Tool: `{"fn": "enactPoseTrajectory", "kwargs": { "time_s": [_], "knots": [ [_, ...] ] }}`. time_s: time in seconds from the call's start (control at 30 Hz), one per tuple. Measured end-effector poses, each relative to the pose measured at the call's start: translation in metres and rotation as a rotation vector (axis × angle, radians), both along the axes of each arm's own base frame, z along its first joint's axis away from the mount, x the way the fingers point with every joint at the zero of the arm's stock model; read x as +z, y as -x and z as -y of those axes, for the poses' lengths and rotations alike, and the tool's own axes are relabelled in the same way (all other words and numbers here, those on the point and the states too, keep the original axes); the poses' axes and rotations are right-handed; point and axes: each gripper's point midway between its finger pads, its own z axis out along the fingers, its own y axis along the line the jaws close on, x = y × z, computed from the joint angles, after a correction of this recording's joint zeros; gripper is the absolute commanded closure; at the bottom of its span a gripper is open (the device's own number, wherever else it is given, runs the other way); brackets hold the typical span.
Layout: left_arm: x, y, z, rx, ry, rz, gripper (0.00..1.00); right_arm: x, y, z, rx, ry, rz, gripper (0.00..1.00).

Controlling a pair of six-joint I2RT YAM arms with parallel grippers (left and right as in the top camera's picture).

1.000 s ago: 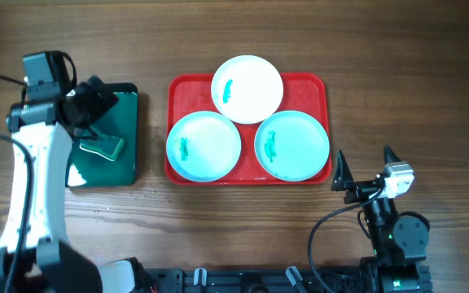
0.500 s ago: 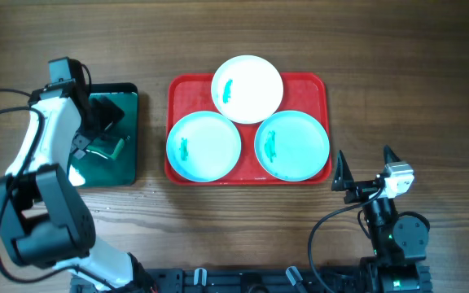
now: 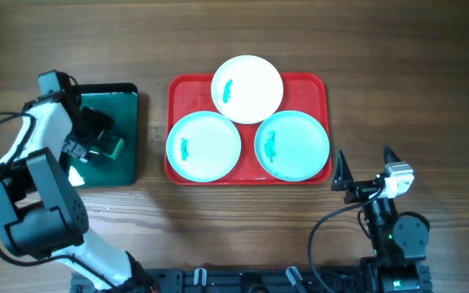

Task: Clean dirty plates on tray and stack at the side
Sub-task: 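Grasp the green-and-yellow sponge with the left gripper, then scrub the sponge around in the soapy water with the left gripper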

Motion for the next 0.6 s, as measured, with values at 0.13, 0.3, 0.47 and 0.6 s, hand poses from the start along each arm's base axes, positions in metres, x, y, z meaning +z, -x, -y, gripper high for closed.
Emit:
{"fn": "enactPoseTrajectory", "kwargs": {
  "time_s": [0.13, 0.3, 0.47, 0.6],
  "knots": [
    [-0.01, 0.005, 0.007, -0.002, 0.034, -0.001, 0.31, 0.0, 0.0, 0.0, 0.0, 0.0, 0.0, 0.0],
    [-0.011, 0.007, 0.008, -0.003, 0.027, 0.011, 0.43, 0.0, 0.0, 0.0, 0.0, 0.0, 0.0, 0.0],
    [-0.012, 0.009, 0.007, 0.001, 0.026, 0.004, 0.82, 0.0, 0.0, 0.0, 0.0, 0.0, 0.0, 0.0],
    [-0.014, 0.016, 0.011, 0.004, 0.042, -0.018, 0.9, 0.0, 0.0, 0.0, 0.0, 0.0, 0.0, 0.0]
  ]
}}
